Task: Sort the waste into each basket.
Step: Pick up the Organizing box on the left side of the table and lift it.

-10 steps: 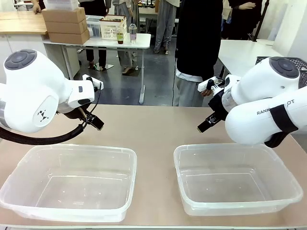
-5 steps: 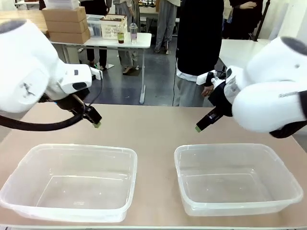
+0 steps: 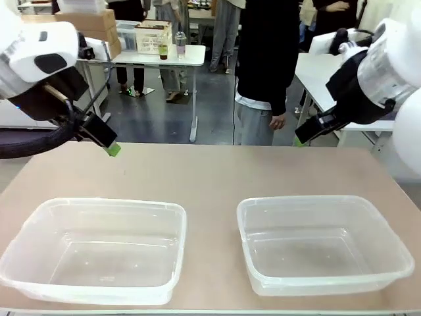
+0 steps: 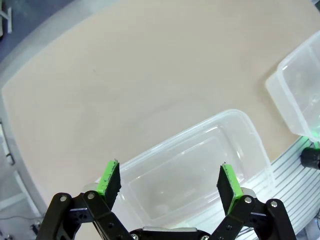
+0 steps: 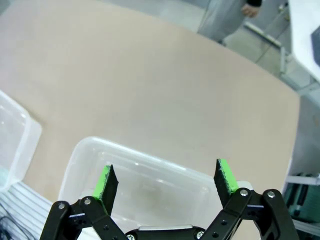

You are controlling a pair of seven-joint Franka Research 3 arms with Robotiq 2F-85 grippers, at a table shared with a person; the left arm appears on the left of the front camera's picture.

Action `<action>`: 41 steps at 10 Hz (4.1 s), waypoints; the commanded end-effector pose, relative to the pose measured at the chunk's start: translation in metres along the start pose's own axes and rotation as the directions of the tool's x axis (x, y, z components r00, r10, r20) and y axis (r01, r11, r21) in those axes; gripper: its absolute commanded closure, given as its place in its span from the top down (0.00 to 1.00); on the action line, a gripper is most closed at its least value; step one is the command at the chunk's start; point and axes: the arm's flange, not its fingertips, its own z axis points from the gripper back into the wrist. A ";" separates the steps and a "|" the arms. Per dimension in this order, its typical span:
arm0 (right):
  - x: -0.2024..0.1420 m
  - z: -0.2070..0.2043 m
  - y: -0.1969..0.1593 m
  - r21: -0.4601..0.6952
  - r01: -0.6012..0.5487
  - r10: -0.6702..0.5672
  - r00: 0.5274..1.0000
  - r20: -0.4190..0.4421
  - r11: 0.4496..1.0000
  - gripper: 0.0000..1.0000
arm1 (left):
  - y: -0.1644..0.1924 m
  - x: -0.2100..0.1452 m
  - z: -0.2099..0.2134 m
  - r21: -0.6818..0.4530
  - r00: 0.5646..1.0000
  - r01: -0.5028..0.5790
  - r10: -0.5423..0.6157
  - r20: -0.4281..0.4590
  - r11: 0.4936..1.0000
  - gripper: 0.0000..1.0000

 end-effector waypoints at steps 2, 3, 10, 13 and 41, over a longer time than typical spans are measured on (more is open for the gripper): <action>-0.015 0.021 -0.009 0.235 0.054 -0.061 0.998 0.021 0.970 1.00 | 0.011 -0.007 0.018 -0.212 0.998 0.020 -0.007 0.062 0.977 1.00; -0.029 0.034 -0.028 0.569 0.071 -0.123 0.991 0.053 0.819 1.00 | 0.034 -0.019 0.025 -0.426 0.996 0.009 0.031 0.088 0.905 1.00; -0.015 0.043 -0.122 0.769 0.383 -0.516 0.853 -0.081 0.512 1.00 | 0.130 -0.042 -0.014 -0.788 0.822 -0.370 0.568 -0.032 0.491 1.00; -0.015 0.043 -0.122 0.769 0.383 -0.516 0.853 -0.081 0.512 1.00 | 0.139 -0.055 -0.003 -0.896 0.881 -0.144 0.467 0.078 0.421 1.00; -0.017 -0.145 0.229 0.024 0.509 -0.417 0.732 -0.539 0.861 1.00 | 0.128 -0.099 -0.062 0.092 0.687 -0.492 0.451 -0.570 0.866 1.00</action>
